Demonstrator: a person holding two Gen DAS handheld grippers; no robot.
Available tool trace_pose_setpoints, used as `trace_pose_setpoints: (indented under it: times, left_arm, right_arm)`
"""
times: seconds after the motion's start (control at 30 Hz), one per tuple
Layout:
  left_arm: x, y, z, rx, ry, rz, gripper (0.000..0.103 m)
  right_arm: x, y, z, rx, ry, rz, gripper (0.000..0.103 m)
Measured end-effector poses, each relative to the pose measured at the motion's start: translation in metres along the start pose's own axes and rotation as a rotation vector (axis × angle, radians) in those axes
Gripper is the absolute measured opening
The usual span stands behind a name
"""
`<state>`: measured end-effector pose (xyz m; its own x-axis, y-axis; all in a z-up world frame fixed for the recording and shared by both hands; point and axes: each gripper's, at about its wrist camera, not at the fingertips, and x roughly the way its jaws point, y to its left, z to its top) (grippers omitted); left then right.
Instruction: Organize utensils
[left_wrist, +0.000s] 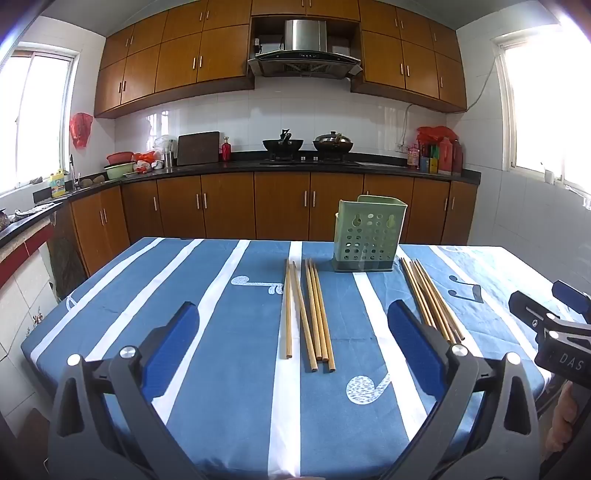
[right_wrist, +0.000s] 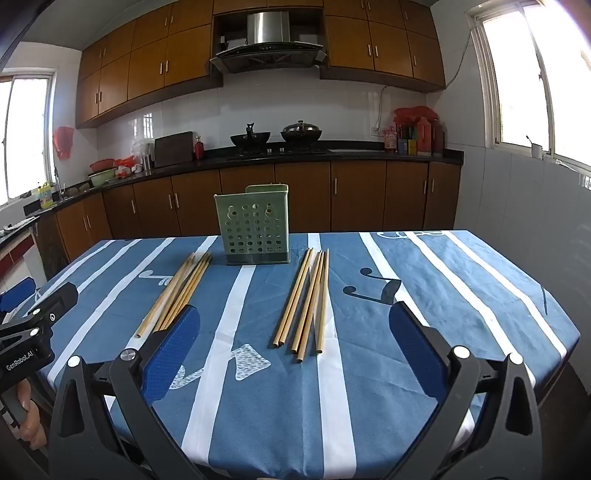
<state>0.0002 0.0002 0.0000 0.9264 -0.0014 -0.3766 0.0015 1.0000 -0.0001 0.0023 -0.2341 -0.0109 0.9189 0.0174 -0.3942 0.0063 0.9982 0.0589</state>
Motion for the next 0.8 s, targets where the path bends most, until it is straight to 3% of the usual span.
trace_pose_setpoints:
  times: [0.8]
  left_arm:
    - [-0.0001, 0.0, 0.0, 0.001, -0.001, 0.0, 0.099]
  right_arm:
    - [0.0, -0.0002, -0.0008, 0.002, 0.001, 0.0, 0.101]
